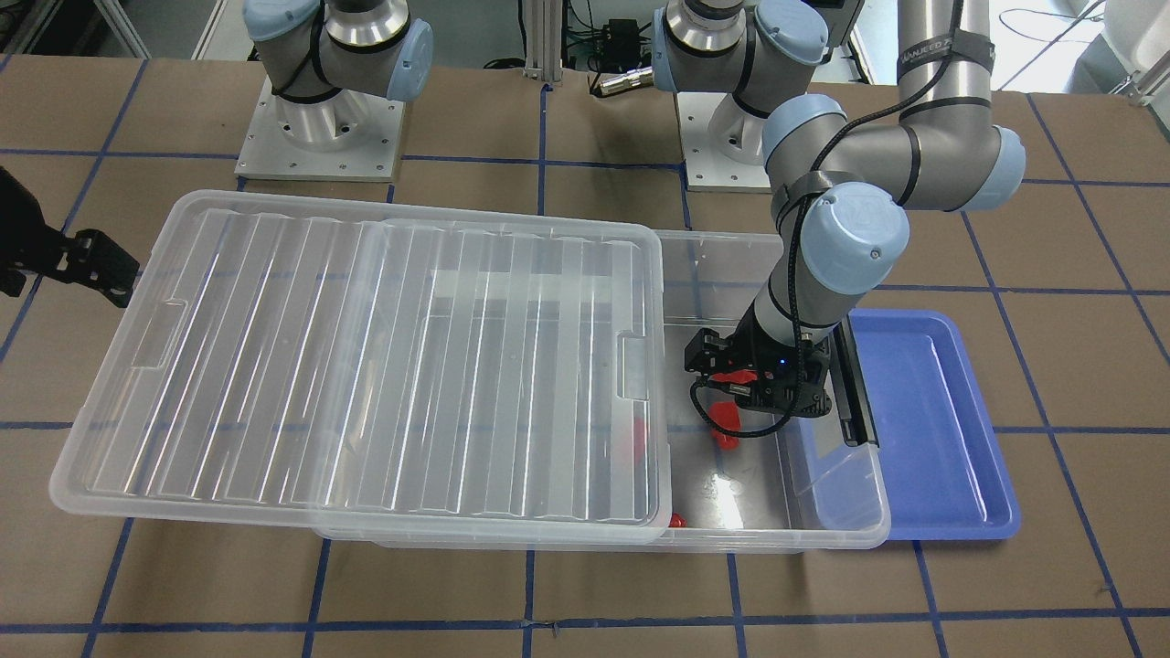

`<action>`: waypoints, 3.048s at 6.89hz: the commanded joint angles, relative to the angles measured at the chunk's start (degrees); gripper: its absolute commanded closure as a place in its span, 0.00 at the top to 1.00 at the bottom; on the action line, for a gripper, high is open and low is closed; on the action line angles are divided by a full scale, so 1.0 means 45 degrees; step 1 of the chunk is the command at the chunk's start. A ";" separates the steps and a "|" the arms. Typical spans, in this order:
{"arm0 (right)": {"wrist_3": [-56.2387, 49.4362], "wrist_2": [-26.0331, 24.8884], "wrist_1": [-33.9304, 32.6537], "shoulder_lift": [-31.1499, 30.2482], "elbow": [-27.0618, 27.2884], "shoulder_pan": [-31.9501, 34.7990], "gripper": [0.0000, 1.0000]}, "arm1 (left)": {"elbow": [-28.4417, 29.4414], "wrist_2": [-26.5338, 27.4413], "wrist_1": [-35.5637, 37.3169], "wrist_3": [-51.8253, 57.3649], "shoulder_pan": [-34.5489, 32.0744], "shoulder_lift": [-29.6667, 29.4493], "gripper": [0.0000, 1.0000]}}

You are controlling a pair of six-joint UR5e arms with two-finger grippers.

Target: Place red block in blue tray from box

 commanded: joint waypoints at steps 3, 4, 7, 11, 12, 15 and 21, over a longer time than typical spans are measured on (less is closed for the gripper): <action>0.3947 0.0713 0.0540 -0.1074 0.0106 0.2875 1.00 | -0.0455 -0.0028 0.1045 -0.0107 0.0164 -0.0752 1.00; 0.4328 0.0713 0.0519 -0.1173 0.0380 0.3013 1.00 | -0.0707 -0.0144 0.1184 -0.0593 0.0185 -0.0929 1.00; 0.4352 0.0713 -0.0398 -0.1311 0.0851 0.3074 1.00 | -0.0788 -0.0146 0.1787 -0.0794 0.0185 -0.1437 1.00; 0.4273 0.1046 -0.0400 -0.1311 0.0871 0.3093 1.00 | -0.0749 -0.0145 0.2084 -0.0871 0.0185 -0.1888 0.26; 0.4235 0.1045 -0.0535 -0.1311 0.0890 0.3093 1.00 | -0.0691 0.0029 0.1948 -0.1548 0.0088 -0.1888 0.12; 0.4214 0.1045 -0.0751 -0.1292 0.0910 0.3093 1.00 | 0.0650 -0.0145 -0.0228 -0.1828 0.0087 -0.1052 0.11; 0.4234 0.0967 -0.0712 -0.1253 0.0832 0.3073 1.00 | 0.2864 0.0168 -0.4533 -0.0368 0.2343 0.0766 0.10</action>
